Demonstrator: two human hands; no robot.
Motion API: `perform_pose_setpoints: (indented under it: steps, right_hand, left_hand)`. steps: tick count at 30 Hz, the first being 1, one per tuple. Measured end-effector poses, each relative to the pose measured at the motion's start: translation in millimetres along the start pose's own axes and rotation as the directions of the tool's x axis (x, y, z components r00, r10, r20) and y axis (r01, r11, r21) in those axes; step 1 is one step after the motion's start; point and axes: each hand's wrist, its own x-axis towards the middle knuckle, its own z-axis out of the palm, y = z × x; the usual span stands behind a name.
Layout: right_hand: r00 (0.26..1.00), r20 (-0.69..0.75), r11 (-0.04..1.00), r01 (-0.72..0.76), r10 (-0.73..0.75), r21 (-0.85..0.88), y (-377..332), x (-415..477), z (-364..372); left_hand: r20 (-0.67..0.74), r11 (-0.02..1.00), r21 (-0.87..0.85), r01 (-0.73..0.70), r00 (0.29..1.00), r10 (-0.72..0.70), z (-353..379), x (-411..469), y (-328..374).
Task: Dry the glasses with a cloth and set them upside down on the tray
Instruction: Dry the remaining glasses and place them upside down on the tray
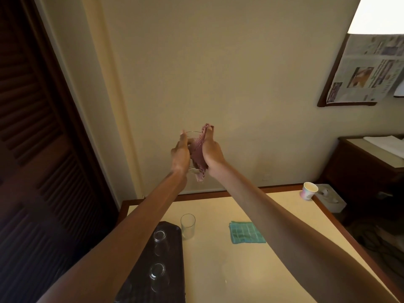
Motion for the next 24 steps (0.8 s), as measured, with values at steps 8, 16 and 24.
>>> perform_pose_setpoints:
  steps: [8,16,24]
  right_hand:
    - [0.914,0.097,0.888,0.405,-0.393,-0.219,20,-36,1]
    - [0.915,0.018,0.886,0.395,-0.403,-0.242,2,-7,-7]
    - [0.99,0.14,0.999,-0.034,0.029,0.029,2,-11,-4]
  left_hand:
    - [-0.075,0.988,-0.142,0.052,0.995,-0.064,-2,9,-5]
    - [-0.009,0.987,-0.148,0.058,0.998,-0.06,0,-2,-3]
    - [-0.061,0.998,-0.04,0.048,0.997,-0.051,-2,12,-3]
